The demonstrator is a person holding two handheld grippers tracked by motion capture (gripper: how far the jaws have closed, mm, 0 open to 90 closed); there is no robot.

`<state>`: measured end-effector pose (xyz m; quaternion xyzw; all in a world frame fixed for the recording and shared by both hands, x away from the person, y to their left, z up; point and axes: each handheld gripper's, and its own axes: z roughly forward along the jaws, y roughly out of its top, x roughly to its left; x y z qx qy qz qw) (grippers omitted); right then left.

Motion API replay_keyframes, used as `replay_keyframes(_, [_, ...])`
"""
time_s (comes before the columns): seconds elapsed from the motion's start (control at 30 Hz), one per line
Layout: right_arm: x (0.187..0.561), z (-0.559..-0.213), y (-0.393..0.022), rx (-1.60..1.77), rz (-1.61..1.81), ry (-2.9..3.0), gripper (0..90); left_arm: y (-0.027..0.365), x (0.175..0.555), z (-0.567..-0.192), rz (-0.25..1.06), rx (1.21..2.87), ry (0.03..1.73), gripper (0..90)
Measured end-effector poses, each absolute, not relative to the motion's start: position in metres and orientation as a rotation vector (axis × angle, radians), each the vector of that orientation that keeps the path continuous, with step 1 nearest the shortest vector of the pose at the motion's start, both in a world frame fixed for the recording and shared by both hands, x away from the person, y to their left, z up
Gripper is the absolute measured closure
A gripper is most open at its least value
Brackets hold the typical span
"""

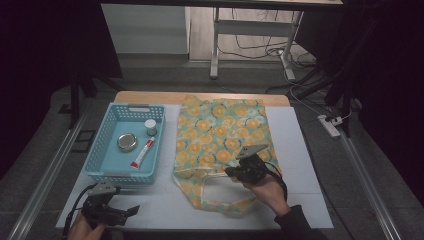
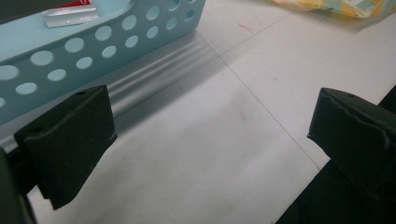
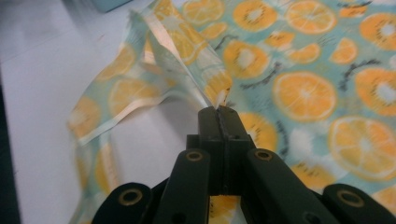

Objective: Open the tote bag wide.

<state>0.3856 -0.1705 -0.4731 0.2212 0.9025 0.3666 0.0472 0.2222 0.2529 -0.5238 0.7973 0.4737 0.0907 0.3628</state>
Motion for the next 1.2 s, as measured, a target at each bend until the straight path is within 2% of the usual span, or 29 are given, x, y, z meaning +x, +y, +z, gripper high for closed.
replay_keyframes(0.33, [0.429,-0.469,-0.16,0.726,1.117,2.705,90.0,0.254,0.222,-0.524,0.23,2.042,1.227,0.3])
replay_keyframes(1.2, [0.505,-0.469,-0.145,0.779,1.131,2.618,90.0,0.256,0.223,-0.525,0.218,2.021,1.246,0.3])
